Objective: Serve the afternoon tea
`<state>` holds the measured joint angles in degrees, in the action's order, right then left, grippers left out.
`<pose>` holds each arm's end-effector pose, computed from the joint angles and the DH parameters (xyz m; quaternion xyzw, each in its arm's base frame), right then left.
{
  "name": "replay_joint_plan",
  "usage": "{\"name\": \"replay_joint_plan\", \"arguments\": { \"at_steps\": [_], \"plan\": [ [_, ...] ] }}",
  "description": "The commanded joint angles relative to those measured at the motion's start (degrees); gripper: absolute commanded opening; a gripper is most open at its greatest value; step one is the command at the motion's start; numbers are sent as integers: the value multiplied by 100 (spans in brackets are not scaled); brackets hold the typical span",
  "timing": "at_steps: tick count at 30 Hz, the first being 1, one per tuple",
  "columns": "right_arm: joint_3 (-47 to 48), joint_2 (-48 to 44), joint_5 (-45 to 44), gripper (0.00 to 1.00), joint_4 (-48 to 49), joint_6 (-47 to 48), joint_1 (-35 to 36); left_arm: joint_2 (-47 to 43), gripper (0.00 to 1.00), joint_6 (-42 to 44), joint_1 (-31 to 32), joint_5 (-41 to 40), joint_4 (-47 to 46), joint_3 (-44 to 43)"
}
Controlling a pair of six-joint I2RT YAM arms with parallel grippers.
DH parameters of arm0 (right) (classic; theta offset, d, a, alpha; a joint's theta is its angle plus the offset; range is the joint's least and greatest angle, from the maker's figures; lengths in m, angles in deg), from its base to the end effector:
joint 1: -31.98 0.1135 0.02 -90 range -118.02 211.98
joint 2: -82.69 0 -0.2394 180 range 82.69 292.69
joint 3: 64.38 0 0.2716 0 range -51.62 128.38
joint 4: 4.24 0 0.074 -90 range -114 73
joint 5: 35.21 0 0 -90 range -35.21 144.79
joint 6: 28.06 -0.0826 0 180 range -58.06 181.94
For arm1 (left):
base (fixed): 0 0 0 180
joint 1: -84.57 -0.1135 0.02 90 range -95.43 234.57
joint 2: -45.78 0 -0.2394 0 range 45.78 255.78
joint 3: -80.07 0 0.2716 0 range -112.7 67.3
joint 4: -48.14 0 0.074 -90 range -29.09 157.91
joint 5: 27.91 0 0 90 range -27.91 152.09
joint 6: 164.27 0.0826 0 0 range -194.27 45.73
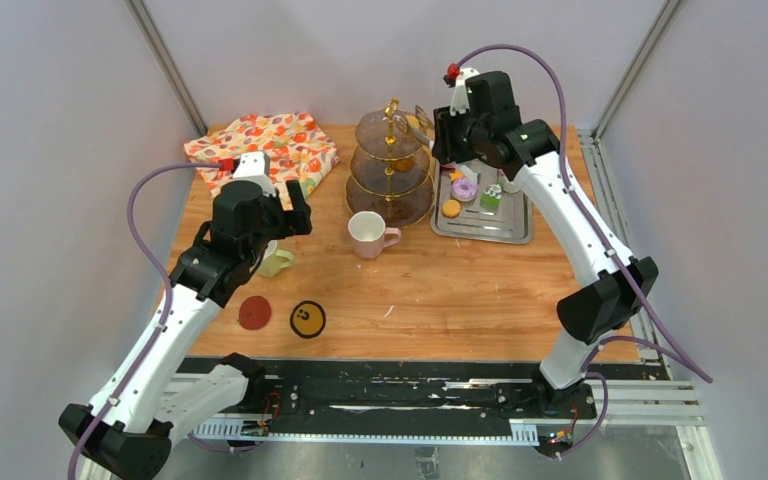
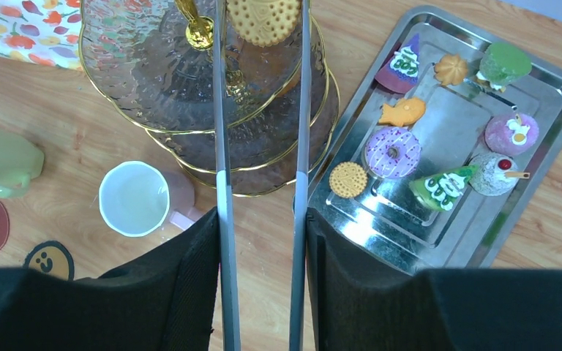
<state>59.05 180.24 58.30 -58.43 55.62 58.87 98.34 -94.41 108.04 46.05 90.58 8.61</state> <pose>0.3844 0.2006 0.3952 -0.1687 0.8416 0.1716 0.4836 0.2586 -0.0874 0.3303 -0.0524 0.8302 -0.0932 0.5472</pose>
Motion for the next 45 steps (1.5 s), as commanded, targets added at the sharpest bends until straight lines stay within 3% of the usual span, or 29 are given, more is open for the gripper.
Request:
{"name": "replay_joint_plan", "arguments": {
  "at_steps": [1, 9, 15, 22, 28, 32, 40, 45],
  "plan": [
    [308, -31, 9, 45, 192, 79, 70, -140, 95, 62, 22, -137, -10, 32],
    [275, -186, -79, 44, 166, 87, 71, -22, 95, 126, 27, -136, -60, -10],
    [72, -610, -547, 20, 249, 126, 71, 31, 95, 149, 23, -79, -102, -52],
    [-1337, -1846, -1449, 6, 545, 103, -235, 255, 95, 279, 22, -14, -91, -301],
    [-3220, -2579, -1004, 13, 519, -225, -1254, 310, 95, 198, 26, 125, -192, -271],
    [-3928, -2580, -886, 15, 460, -95, -1331, 405, 95, 149, 22, 245, -259, -306],
    [-4270, -1915, -702, 31, 573, -79, -1675, 436, 95, 141, 24, 277, -258, -301],
    [-4240, -1536, -662, 32, 711, -76, -1798, 401, 95, 163, 26, 215, -242, -265]
  ]
}}
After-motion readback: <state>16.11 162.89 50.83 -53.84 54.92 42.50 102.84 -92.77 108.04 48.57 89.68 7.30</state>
